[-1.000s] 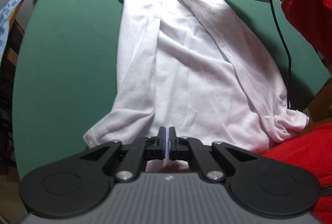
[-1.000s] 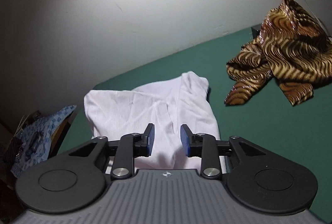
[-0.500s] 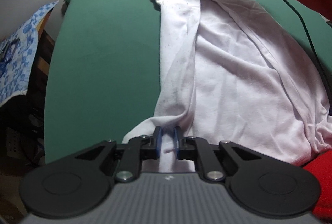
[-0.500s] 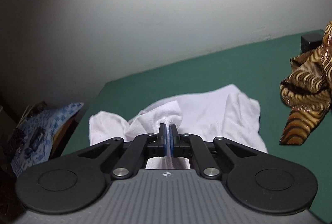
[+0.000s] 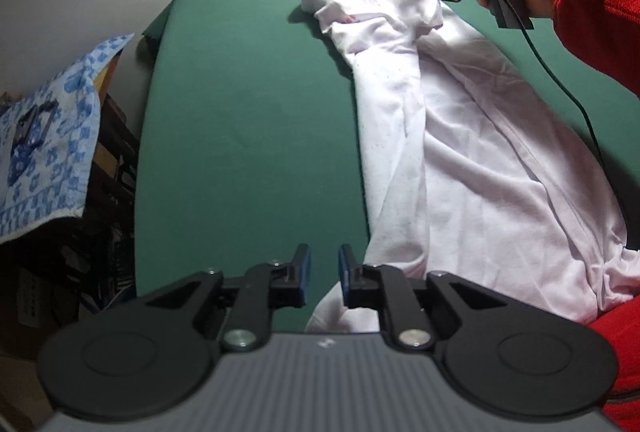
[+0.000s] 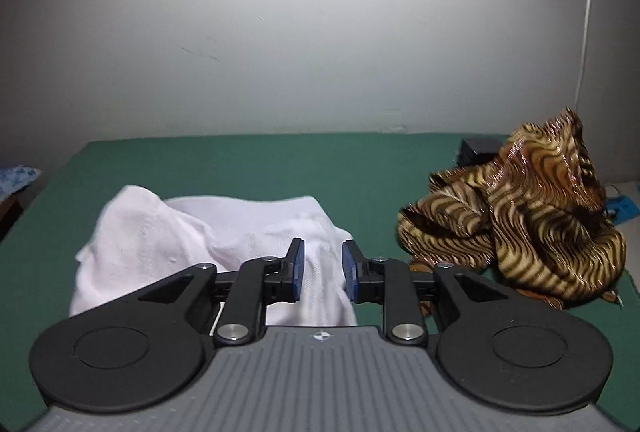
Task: Fold clothes
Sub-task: 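Open the right gripper to release the folded hem and withdraw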
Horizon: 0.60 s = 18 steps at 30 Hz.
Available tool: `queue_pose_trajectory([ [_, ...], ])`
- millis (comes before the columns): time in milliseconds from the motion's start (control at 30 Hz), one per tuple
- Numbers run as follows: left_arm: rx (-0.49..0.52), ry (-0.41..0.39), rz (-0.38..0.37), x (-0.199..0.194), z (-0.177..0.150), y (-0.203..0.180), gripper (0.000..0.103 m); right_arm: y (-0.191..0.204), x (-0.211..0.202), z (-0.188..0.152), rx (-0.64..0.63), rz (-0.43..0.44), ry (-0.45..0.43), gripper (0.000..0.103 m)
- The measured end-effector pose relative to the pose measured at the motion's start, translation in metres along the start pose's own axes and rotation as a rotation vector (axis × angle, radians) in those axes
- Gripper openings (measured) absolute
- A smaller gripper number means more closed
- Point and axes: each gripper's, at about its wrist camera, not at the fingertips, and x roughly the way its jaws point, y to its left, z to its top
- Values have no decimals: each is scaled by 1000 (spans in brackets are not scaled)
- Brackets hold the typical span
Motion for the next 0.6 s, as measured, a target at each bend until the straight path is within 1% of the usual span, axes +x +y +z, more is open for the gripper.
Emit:
queue_pose_trajectory([
  [67,11,22,-51,17,1,-2,22,24,-4,6,-82,120,-9,32],
  [133,10,62,-74,32,0,-5,18,50,-7,11,-171,230,-9,38],
  [167,9,69,-79,35,-2,-8,7,63,-6,12,-224,236,-21,40],
  [200,7,74,-86,36,-3,-10,2,77,-1,12,-287,209,-38,41],
  [267,-4,76,-112,31,-8,-14,0,95,22,12,-356,153,-41,41],
  [300,-12,79,-120,29,-11,-15,0,99,37,13,-355,140,-12,41],
  [367,-25,78,-120,25,-19,-16,0,100,59,15,-321,138,69,36],
  [400,-34,79,-119,23,-22,-16,0,97,67,15,-290,130,101,21],
  [433,-49,82,-124,21,-24,-16,0,95,76,16,-259,121,132,2],
  [500,-87,91,-147,18,-29,-14,0,74,73,21,-61,206,111,2],
  [567,-118,105,-180,15,-34,-15,0,56,67,25,108,373,74,2],
  [600,-127,110,-193,14,-36,-16,0,52,64,28,159,459,64,3],
])
